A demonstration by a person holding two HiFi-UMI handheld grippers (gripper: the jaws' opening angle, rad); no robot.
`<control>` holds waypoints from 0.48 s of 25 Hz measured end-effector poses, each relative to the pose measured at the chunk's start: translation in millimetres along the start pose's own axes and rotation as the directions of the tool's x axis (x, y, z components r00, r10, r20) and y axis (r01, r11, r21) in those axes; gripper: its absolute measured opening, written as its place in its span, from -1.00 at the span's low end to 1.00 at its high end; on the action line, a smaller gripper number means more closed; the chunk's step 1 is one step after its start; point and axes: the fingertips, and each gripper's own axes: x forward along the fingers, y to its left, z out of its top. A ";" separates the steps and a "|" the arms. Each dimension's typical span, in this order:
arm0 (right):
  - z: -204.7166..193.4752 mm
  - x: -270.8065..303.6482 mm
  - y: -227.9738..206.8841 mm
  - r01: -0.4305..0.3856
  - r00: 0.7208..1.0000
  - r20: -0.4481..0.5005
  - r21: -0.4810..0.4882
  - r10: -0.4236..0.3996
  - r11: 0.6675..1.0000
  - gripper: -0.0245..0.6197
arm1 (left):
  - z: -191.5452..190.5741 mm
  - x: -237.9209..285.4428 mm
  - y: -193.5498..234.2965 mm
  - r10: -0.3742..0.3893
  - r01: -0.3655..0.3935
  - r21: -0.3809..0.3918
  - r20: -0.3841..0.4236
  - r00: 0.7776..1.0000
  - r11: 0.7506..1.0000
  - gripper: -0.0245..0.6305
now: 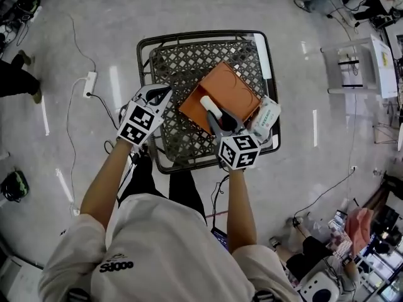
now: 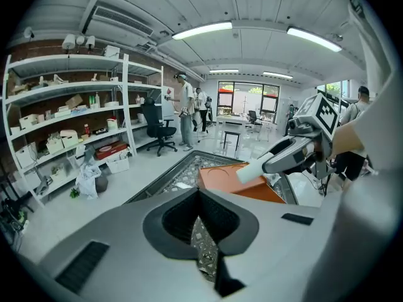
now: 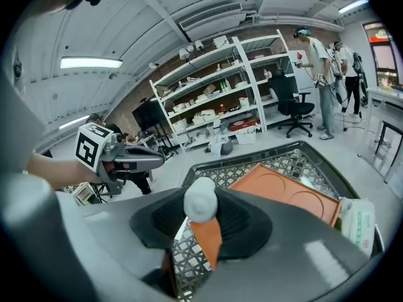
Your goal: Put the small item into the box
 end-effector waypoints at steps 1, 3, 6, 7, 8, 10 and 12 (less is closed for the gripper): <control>-4.9 4.1 -2.0 -0.002 1.000 -0.010 0.005 0.002 1.000 -0.49 | -3.8 0.9 -0.1 0.000 0.000 -0.005 -0.006 1.000 1.000 -0.92; -15.7 12.2 -5.1 0.000 1.000 -0.031 0.012 0.001 1.000 -0.49 | -12.0 1.9 -0.9 0.000 0.000 -0.014 -0.018 1.000 1.000 -0.92; -33.1 23.9 -8.2 0.011 0.998 -0.066 0.012 -0.011 1.000 -0.49 | -25.4 3.0 -2.0 -0.004 0.003 -0.021 -0.036 0.999 1.000 -0.92; -39.3 27.2 -9.3 0.016 0.997 -0.079 0.009 -0.016 1.000 -0.49 | -30.1 3.5 -2.5 -0.006 0.005 -0.024 -0.043 0.999 1.000 -0.92; -45.7 30.3 -10.4 0.020 0.995 -0.095 0.004 -0.020 1.000 -0.49 | -34.6 3.9 -3.0 -0.008 0.006 -0.026 -0.051 0.999 1.000 -0.92; -57.8 37.1 -12.5 0.021 0.991 -0.128 -0.013 -0.023 1.000 -0.49 | -41.2 4.4 -3.3 -0.009 0.007 -0.026 -0.062 0.998 1.000 -0.92; -67.2 44.9 -15.2 0.015 0.987 -0.157 -0.033 -0.020 0.999 -0.49 | -48.9 5.6 -3.6 -0.012 0.009 -0.030 -0.075 0.997 0.999 -0.92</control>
